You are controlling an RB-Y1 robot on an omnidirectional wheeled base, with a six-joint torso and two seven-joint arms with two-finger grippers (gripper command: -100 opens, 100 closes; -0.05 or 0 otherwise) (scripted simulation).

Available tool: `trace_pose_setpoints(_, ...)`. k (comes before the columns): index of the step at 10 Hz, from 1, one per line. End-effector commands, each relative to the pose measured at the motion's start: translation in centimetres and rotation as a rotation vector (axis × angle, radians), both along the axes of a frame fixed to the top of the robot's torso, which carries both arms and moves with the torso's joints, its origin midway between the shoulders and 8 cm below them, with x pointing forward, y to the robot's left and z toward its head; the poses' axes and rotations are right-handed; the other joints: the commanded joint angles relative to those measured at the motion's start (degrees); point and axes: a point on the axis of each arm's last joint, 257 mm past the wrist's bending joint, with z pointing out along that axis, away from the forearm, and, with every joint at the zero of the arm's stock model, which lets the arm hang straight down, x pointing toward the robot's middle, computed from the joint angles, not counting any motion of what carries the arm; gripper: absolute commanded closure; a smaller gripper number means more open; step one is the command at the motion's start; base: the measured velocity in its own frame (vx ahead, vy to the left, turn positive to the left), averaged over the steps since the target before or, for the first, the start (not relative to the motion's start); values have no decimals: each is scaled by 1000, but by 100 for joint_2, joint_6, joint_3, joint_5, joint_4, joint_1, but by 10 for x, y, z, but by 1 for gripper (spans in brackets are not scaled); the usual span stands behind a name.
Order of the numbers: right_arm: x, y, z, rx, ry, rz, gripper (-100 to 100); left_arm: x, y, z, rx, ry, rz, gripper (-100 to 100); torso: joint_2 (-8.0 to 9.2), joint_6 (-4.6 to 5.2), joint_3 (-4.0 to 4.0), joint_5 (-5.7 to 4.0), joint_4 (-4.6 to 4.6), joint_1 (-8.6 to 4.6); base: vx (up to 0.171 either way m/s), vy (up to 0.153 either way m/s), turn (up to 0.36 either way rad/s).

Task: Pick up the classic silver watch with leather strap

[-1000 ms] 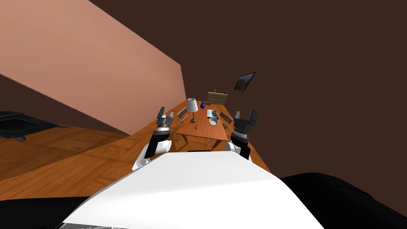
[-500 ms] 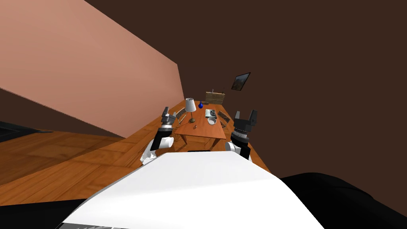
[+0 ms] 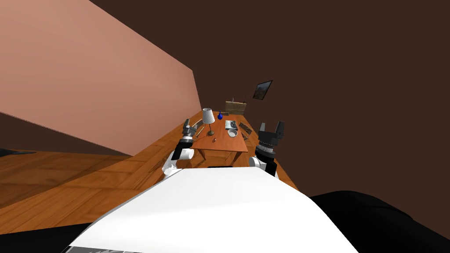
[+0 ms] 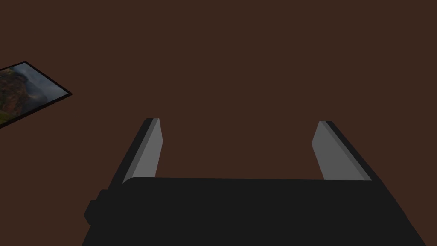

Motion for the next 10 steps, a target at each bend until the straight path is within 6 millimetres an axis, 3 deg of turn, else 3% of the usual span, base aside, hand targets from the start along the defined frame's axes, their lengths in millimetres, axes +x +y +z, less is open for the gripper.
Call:
trace_pose_setpoints(1,0,0,0,0,0,0,0,14,2,-11,-44,29,-15,-100,0,0,0,0,0,0,-11,-15,-83)
trace_pose_setpoints(10,0,0,0,0,0,0,0,78,9,-77,-266,195,-66,-100,-3,-1,-2,0,-1,-1,-9,-15,-75)
